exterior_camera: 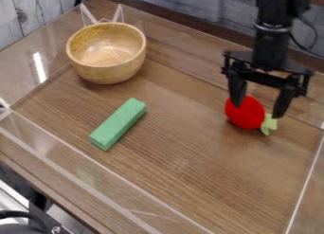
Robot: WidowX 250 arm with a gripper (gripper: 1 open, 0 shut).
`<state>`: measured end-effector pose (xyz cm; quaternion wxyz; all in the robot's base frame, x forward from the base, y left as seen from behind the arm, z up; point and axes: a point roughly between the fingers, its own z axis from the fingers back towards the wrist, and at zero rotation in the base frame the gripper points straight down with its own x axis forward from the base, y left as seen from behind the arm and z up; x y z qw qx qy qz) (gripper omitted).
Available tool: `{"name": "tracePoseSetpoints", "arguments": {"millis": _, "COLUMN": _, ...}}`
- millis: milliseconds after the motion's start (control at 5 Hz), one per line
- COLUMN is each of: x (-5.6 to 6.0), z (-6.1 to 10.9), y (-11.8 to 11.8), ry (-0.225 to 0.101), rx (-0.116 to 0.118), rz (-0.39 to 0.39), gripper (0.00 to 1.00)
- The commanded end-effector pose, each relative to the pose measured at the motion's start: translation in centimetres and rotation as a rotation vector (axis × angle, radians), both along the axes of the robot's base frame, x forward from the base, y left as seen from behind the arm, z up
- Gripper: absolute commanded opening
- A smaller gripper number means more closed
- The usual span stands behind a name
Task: Move the red fruit to the right
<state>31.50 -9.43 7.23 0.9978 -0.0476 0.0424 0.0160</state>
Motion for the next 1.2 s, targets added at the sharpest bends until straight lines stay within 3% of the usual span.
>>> {"name": "tracePoseSetpoints", "arguments": {"millis": 0, "x": 2.3, "z": 1.4, "y": -0.6, "ry": -0.076, "rx": -0.001, "rz": -0.008, "gripper": 1.0}}
{"name": "tracePoseSetpoints", "arguments": {"millis": 400, "x": 1.8, "z": -0.3, "y": -1.4, "ry": -0.07, "rx": 0.017, "rz": -0.077, "gripper": 1.0}}
{"name": "tracePoseSetpoints", "arguments": {"millis": 1000, "x": 5.1, "z": -1.9, "y": 0.0, "ry": -0.1, "rx": 0.039, "rz": -0.081, "gripper": 1.0}}
